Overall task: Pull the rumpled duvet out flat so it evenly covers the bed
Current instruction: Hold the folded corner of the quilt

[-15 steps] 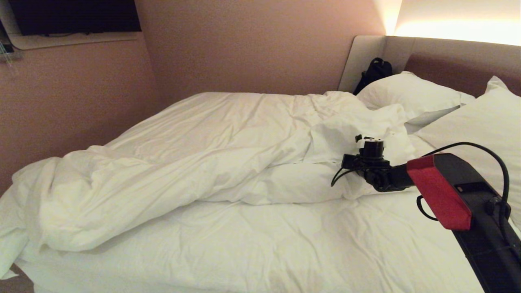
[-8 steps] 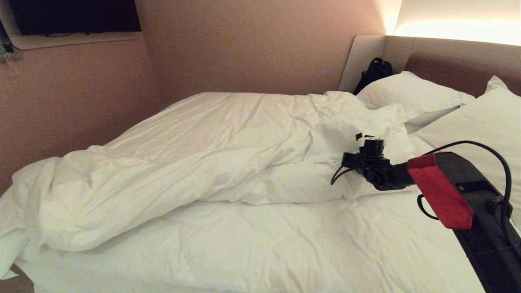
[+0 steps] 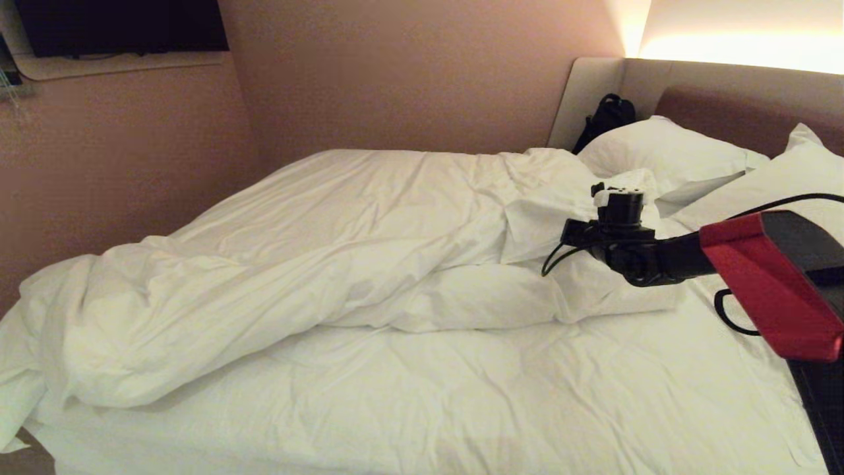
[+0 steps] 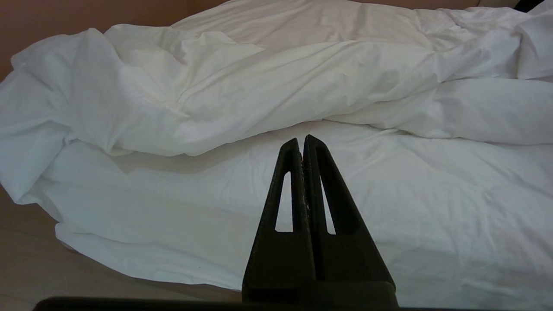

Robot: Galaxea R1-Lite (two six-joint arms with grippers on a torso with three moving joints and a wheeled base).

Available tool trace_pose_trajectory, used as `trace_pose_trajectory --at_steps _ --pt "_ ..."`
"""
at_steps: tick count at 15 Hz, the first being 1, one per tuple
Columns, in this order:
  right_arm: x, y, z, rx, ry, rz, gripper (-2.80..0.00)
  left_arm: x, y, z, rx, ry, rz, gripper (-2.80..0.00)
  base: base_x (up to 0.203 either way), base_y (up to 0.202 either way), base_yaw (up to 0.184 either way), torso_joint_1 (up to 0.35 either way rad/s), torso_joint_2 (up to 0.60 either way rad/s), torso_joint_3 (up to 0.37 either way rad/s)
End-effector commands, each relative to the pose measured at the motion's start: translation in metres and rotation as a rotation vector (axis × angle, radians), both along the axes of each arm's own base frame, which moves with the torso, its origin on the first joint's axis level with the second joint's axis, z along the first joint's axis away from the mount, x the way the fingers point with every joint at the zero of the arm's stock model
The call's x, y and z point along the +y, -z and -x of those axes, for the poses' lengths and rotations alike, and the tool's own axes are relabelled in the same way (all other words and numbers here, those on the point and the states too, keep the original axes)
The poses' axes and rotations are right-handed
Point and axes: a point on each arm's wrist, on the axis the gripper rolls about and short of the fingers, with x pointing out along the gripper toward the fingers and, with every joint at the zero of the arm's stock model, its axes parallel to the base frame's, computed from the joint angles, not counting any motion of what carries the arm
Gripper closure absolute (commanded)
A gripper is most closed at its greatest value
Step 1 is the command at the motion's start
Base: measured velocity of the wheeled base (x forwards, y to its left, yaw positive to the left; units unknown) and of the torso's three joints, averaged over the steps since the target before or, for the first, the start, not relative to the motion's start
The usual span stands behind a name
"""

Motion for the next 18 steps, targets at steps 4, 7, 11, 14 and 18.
trace_pose_trajectory --at_steps 4,7,11,14,18 --pt "0.006 -0.058 0.04 -0.05 -0.025 -0.009 0.0 0.0 0.0 0.0 0.0 -0.001 0.001 0.0 0.0 0.0 0.0 0.0 0.0 0.0" --pt "0.002 -0.102 0.076 -0.093 -0.026 -0.02 0.0 0.0 0.0 0.0 0.0 -0.001 0.001 0.0 0.0 0.0 0.0 0.0 0.0 0.0" --pt "-0.006 -0.152 0.132 -0.133 -0.029 -0.035 0.0 0.0 0.0 0.0 0.0 -0.001 0.001 0.0 0.0 0.0 0.0 0.0 0.0 0.0" --pt "-0.01 -0.159 0.156 -0.099 -0.032 -0.031 0.0 0.0 0.0 0.0 0.0 -0.001 0.001 0.0 0.0 0.0 0.0 0.0 0.0 0.0" --pt "-0.005 -0.104 0.105 0.031 -0.041 -0.021 0.0 0.0 0.0 0.0 0.0 -0.001 0.001 0.0 0.0 0.0 0.0 0.0 0.0 0.0"
